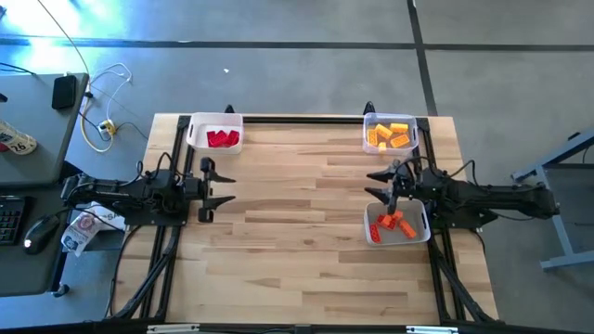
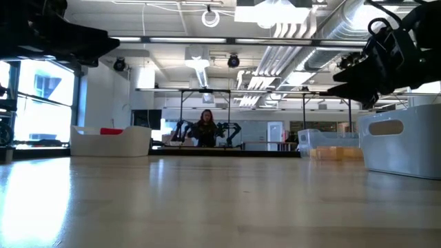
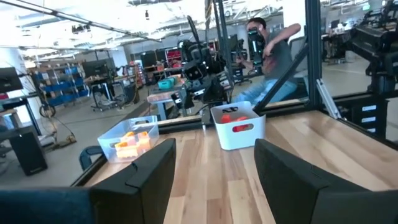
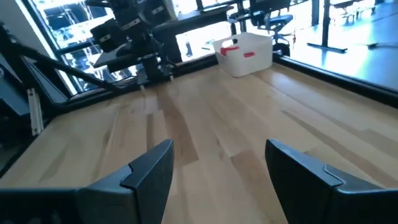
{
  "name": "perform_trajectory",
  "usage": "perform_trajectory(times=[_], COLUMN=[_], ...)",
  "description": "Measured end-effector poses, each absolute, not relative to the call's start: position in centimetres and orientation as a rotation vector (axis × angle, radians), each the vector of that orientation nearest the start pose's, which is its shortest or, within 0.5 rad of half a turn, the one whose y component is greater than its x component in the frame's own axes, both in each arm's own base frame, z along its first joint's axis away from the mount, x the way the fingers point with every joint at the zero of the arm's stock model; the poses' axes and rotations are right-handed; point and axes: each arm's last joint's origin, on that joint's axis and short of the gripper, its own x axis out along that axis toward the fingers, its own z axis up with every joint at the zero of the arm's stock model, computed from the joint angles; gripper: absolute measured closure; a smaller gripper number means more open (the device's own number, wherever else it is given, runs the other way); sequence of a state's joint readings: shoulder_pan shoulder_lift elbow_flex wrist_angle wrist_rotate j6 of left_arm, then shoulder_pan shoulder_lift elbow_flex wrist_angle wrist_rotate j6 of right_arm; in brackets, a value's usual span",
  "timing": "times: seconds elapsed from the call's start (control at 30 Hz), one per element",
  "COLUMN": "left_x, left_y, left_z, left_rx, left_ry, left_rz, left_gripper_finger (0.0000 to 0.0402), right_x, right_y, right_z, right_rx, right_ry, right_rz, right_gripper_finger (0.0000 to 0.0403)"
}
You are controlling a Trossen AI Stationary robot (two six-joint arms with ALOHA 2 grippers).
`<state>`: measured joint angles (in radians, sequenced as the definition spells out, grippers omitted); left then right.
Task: Sort & place blocks by color
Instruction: Return to Home Position
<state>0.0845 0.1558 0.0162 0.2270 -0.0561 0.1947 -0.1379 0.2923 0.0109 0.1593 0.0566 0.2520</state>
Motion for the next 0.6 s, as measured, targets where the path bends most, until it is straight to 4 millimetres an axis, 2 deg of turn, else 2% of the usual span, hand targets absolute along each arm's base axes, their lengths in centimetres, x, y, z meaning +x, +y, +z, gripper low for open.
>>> perform_trajectory(times=[0.17,0.4,0.6], left_x=[10.6,10.5,10.4], left_y=[1.2,1.6,1.6], left_z=[17.8,18.0,18.0], left_rx=[0.172,0.05,0.012], left_ry=[-0.071,-0.092,-0.103], left_rz=[0.204,0.328,0.336], left_gripper_finger=[0.0197,0.0197,0.0197], right_x=[11.2,10.7,10.2], right_y=[-1.9,-2.2,-2.6], right_z=[16.0,16.3,16.0], right_rx=[0.216,0.227,0.248], right_ry=[0.063,0.02,0.032], right_rz=[-0.266,-0.371,-0.418], right_gripper_finger=[0.0164,0.0164,0.0164])
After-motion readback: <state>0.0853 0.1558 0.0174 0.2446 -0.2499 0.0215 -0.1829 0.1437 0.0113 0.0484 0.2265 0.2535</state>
